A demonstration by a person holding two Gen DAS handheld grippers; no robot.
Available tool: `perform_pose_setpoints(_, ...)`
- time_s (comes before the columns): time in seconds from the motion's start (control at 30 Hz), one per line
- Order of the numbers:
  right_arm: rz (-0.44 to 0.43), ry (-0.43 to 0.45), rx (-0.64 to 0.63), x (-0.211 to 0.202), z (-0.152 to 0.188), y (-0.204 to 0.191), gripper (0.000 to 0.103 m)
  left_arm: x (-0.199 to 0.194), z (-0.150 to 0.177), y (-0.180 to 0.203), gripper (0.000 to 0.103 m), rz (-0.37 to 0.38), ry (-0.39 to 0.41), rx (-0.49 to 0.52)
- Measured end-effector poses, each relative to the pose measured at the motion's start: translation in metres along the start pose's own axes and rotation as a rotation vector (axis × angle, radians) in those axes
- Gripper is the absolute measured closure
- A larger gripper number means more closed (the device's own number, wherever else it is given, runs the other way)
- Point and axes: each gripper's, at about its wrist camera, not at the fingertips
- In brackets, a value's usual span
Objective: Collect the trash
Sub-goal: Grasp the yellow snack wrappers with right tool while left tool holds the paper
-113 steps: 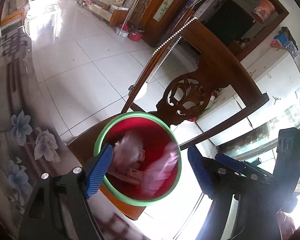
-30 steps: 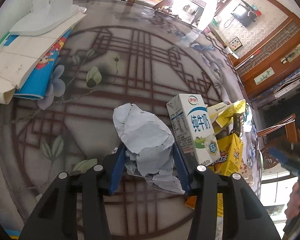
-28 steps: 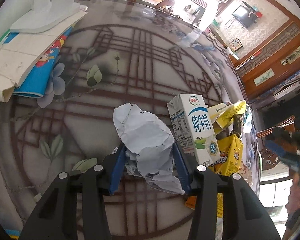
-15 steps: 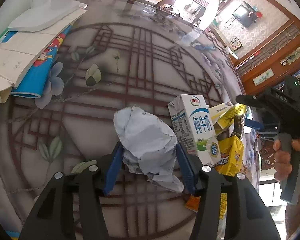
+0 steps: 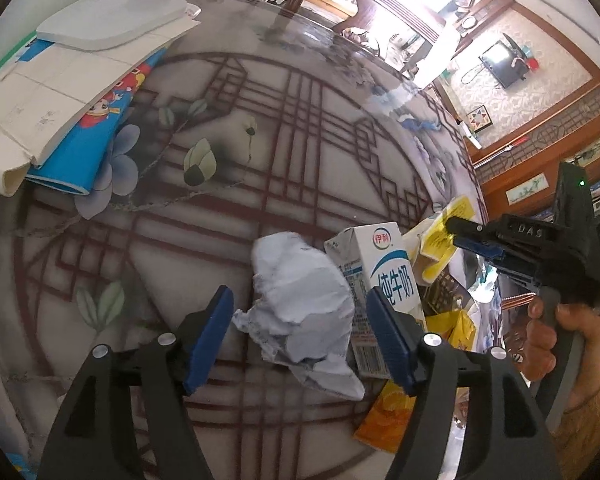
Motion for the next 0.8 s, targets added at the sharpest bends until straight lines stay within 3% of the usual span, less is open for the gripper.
perform_pose_setpoints(0.03, 0.005, 0.011, 0.010, -0.001, 0.000, 0.001, 0.035, 0.003, 0.000, 0.002, 0.037, -0.005, -0.004, 0.006)
perform_pose_setpoints(0.1, -0.004, 0.005, 0.019, 0.001, -0.002, 0.000, 0.034, 0.008, 0.001, 0.004, 0.037, -0.014, -0.016, 0.015)
perform_pose_setpoints(0.23, 0.002, -0.014, 0.047, 0.010, -0.005, 0.001, 0.027, 0.016, 0.004, 0.007, 0.047, -0.029, -0.038, 0.049)
perform_pose_setpoints(0.3, 0.009, -0.026, 0.066, 0.016, -0.007, 0.003, 0.025, 0.013, 0.004, 0.007, 0.053, -0.024, -0.025, 0.058)
perform_pose_setpoints(0.4, -0.004, -0.040, 0.119, 0.025, -0.007, 0.010, 0.027, 0.010, 0.006, 0.008, 0.055, -0.033, -0.017, 0.068)
perform_pose_setpoints(0.5, -0.032, -0.036, 0.133, 0.025, -0.006, 0.015, 0.064, 0.006, 0.008, 0.006, 0.055, -0.034, -0.011, 0.068)
perform_pose_setpoints(0.57, -0.051, -0.027, 0.118, 0.020, -0.004, 0.014, 0.075, 0.004, 0.008, 0.005, 0.055, -0.036, -0.008, 0.066)
perform_pose_setpoints(0.63, -0.053, -0.005, 0.084, 0.009, -0.001, 0.012, 0.080, 0.001, 0.009, 0.004, 0.055, -0.038, -0.004, 0.065)
perform_pose_setpoints(0.8, -0.074, 0.071, 0.010, -0.028, 0.010, 0.005, 0.081, -0.007, 0.009, 0.009, 0.055, -0.033, 0.018, 0.073)
Point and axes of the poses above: each gripper's, at about its wrist camera, not at the fingertips, and x roughly the way its jaws point, y to its right, z to its underside, and after that the axes turned 5 degrees about -y, right-handed
